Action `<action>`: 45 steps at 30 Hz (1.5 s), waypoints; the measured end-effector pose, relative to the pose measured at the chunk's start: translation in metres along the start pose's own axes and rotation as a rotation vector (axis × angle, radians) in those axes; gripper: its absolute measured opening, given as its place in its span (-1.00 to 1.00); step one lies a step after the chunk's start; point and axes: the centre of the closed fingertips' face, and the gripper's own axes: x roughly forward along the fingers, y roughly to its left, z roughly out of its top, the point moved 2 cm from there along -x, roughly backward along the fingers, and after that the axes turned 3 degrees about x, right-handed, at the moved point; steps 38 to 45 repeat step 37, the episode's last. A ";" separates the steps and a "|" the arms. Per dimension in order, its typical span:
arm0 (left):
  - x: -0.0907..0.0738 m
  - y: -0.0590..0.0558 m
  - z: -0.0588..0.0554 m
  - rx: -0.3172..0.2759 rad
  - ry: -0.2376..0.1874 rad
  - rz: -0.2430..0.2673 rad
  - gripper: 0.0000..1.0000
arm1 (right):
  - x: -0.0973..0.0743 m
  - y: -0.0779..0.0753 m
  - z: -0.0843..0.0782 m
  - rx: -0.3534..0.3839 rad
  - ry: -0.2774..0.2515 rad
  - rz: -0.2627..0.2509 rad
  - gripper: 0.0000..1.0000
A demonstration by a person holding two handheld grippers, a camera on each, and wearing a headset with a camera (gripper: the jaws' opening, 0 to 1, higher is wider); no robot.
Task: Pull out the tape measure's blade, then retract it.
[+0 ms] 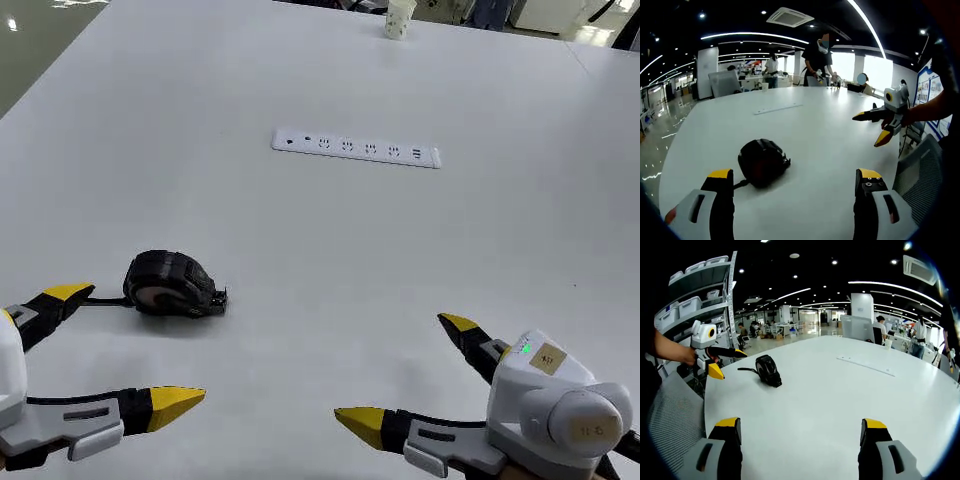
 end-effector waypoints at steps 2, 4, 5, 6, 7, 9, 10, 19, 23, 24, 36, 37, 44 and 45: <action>-0.001 0.001 0.001 -0.003 -0.004 0.000 0.98 | -0.001 0.000 0.000 0.002 0.000 -0.002 0.98; -0.001 0.001 0.001 -0.002 -0.003 -0.001 0.98 | -0.001 0.000 0.000 0.004 -0.001 -0.002 0.98; -0.002 0.001 0.001 -0.005 -0.006 -0.004 0.98 | -0.002 0.000 0.000 0.007 -0.003 -0.005 0.98; -0.002 0.001 0.001 -0.005 -0.007 -0.006 0.98 | -0.002 0.000 0.000 0.008 -0.004 -0.007 0.98; -0.003 0.001 0.001 -0.008 -0.004 -0.010 0.98 | -0.002 0.000 0.000 0.009 -0.004 -0.008 0.98; -0.003 0.002 0.000 -0.011 -0.002 -0.007 0.98 | -0.003 0.000 0.000 0.012 -0.005 -0.011 0.98; -0.004 0.003 0.000 -0.011 -0.002 -0.002 0.98 | -0.003 0.000 0.000 0.012 -0.006 -0.012 0.98; -0.004 0.002 -0.001 -0.035 0.013 -0.001 0.98 | -0.002 -0.001 0.002 0.015 -0.007 -0.014 0.98; -0.001 -0.007 -0.005 -0.047 0.052 -0.053 0.98 | -0.002 -0.001 0.003 0.017 -0.011 -0.012 0.98; -0.001 -0.007 -0.005 -0.044 0.054 -0.055 0.98 | -0.002 -0.001 0.003 0.017 -0.010 -0.012 0.98; -0.002 -0.003 0.000 -0.027 0.026 -0.043 0.98 | -0.003 -0.002 0.003 0.020 -0.009 -0.016 0.98; -0.002 -0.002 0.000 -0.027 0.026 -0.038 0.98 | -0.003 -0.002 0.002 0.021 -0.009 -0.016 0.98; -0.002 -0.002 0.000 -0.027 0.026 -0.038 0.98 | -0.003 -0.002 0.002 0.021 -0.009 -0.016 0.98; -0.002 -0.002 0.000 -0.027 0.026 -0.038 0.98 | -0.003 -0.002 0.002 0.021 -0.009 -0.016 0.98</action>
